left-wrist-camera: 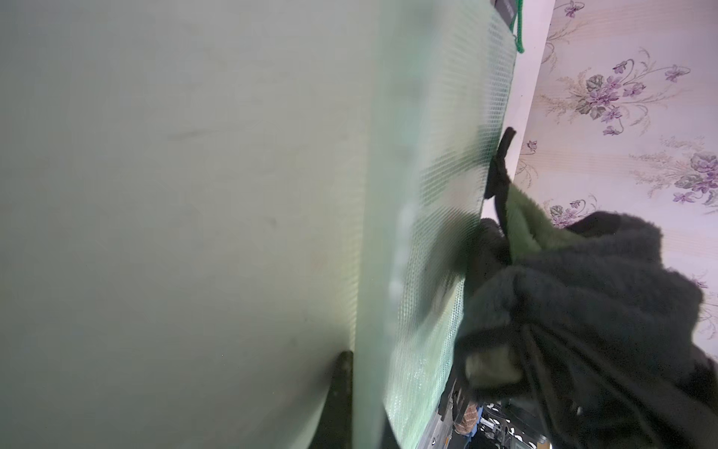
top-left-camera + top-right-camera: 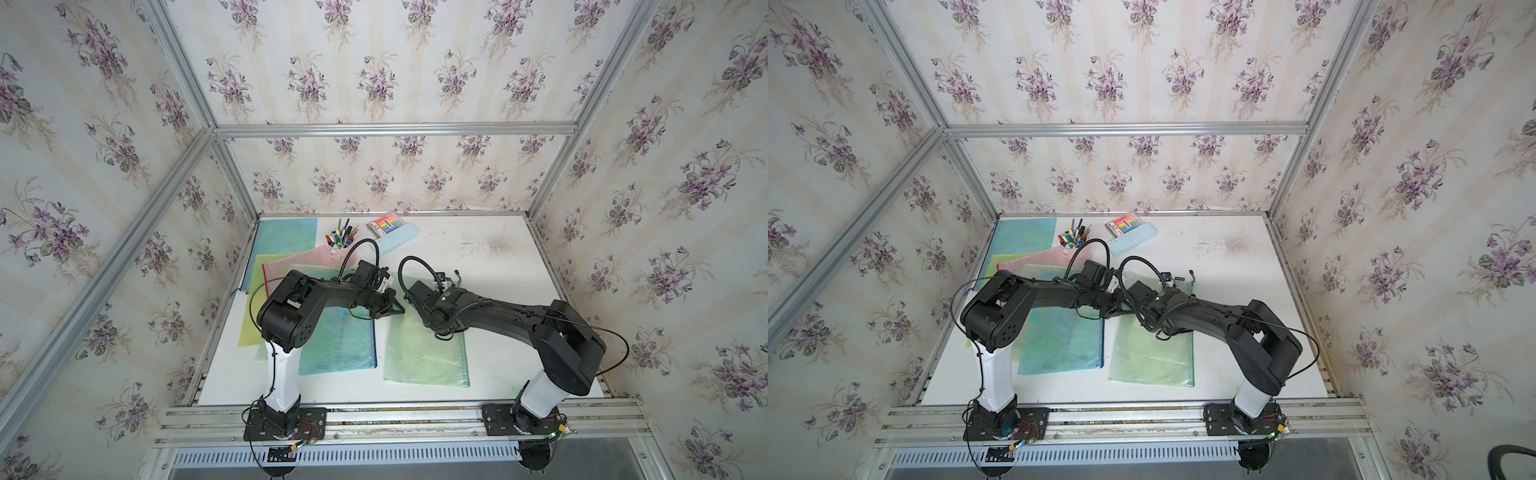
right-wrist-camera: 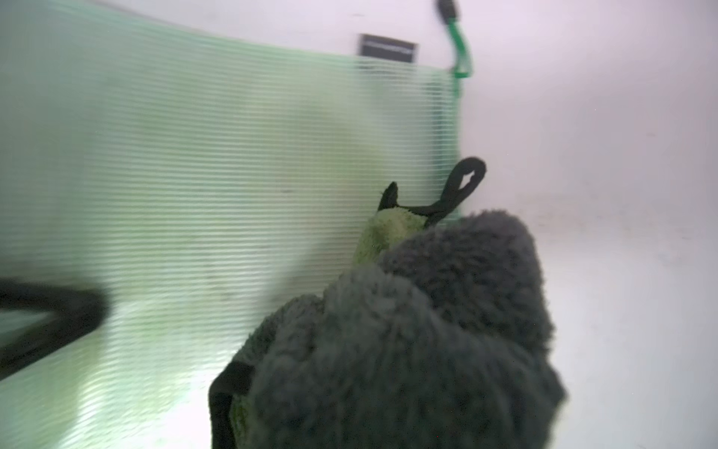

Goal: Wipe the document bag
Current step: Wipe the dirt from the document bag.

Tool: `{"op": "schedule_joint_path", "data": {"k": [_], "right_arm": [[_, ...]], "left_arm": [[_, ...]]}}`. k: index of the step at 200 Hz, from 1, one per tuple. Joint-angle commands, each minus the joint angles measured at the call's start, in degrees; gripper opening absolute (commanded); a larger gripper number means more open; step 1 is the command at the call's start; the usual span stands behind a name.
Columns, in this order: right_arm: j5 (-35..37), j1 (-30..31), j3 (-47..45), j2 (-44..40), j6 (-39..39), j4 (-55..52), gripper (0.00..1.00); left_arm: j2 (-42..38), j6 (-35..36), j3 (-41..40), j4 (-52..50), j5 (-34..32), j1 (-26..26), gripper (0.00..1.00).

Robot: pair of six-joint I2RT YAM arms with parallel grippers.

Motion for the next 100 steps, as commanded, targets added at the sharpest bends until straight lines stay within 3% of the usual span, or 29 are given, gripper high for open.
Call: {"op": "schedule_joint_path", "data": {"k": [1,42,100], "right_arm": [[-6.8,1.4,-0.2,3.0,-1.6,4.2,0.32],[-2.3,0.0,-2.8,10.0,3.5,-1.6,0.31],[6.7,-4.5,-11.7,5.0,15.3,-13.2,0.3]], "left_arm": [[0.9,-0.5,-0.1,-1.7,-2.7,-0.2,0.0],[0.8,-0.5,0.2,-2.0,-3.0,-0.3,0.0],[0.8,0.6,0.9,-3.0,-3.5,-0.1,0.0]]}}
